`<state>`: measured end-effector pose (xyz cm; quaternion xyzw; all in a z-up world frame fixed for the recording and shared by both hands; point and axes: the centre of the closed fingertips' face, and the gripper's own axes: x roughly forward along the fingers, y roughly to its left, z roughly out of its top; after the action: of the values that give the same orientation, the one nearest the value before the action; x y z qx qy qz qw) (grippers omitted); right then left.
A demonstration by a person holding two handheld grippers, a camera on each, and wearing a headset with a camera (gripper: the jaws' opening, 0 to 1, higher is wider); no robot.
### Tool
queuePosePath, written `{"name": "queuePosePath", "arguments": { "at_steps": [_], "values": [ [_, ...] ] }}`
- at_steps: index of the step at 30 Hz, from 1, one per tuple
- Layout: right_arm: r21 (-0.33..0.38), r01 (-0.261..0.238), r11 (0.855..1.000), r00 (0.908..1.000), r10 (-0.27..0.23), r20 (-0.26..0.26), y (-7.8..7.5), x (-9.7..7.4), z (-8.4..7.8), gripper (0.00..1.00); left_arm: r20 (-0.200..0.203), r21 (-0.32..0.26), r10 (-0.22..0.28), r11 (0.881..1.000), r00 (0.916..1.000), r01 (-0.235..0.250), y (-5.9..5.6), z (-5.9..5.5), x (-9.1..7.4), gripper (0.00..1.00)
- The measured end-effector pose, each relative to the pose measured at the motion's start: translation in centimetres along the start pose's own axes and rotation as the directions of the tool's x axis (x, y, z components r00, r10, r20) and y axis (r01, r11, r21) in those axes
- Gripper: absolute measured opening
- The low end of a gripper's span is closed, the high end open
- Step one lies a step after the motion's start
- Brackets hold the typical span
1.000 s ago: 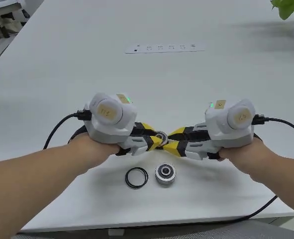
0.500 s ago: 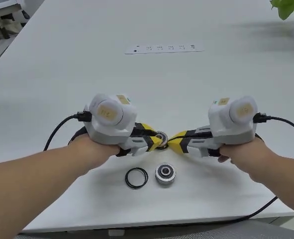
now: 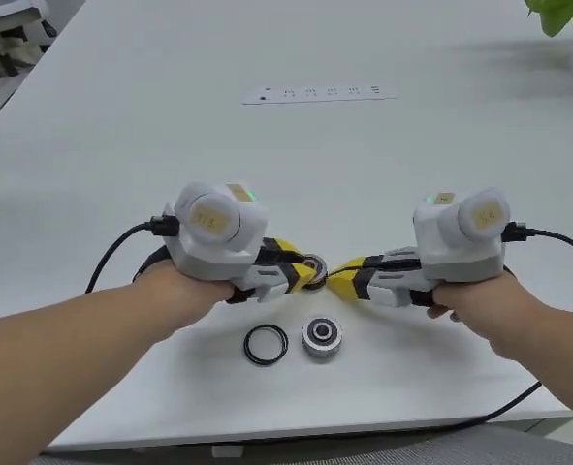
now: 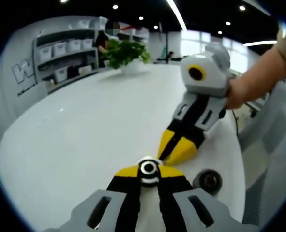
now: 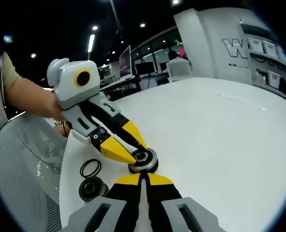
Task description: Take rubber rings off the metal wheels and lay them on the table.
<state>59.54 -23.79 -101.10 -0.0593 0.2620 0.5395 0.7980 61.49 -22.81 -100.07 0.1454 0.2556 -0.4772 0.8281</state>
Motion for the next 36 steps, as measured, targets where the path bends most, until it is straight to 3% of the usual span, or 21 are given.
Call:
{"name": "queuePosePath", "arguments": {
  "at_steps": [3,5,13,27,30,36],
  "values": [
    [-0.025,0.014,1.000,0.9999,-0.014,0.009,-0.1,0.0,0.3,0.16,0.000,-0.001,0.001,1.000,1.0000,-0.001,0.0,0.0,0.0,0.13],
    [-0.032,0.014,0.999,0.9998,-0.013,0.017,-0.6,0.1,0.6,0.17,-0.001,-0.001,0.001,1.000,1.0000,-0.001,0.0,0.0,0.0,0.13],
    [-0.086,0.017,0.996,0.9999,-0.017,-0.001,-0.3,0.9,0.6,0.23,0.000,-0.003,0.001,1.000,1.0000,-0.001,-0.2,0.0,0.0,0.13],
    [-0.096,0.027,0.995,0.9991,-0.030,-0.029,-0.8,0.9,0.0,0.19,0.000,-0.005,0.004,1.000,1.0000,-0.004,-0.1,0.0,0.0,0.13],
    [-0.057,0.024,0.998,0.9994,-0.026,-0.024,-0.9,0.7,-0.2,0.15,0.001,-0.007,0.004,1.000,1.0000,-0.004,-0.1,0.0,0.0,0.13],
    [-0.054,0.035,0.998,0.9985,-0.037,-0.041,-0.9,0.7,-0.4,0.11,0.001,-0.010,0.009,1.000,1.0000,-0.009,-0.1,0.0,0.0,0.13]
  ]
}}
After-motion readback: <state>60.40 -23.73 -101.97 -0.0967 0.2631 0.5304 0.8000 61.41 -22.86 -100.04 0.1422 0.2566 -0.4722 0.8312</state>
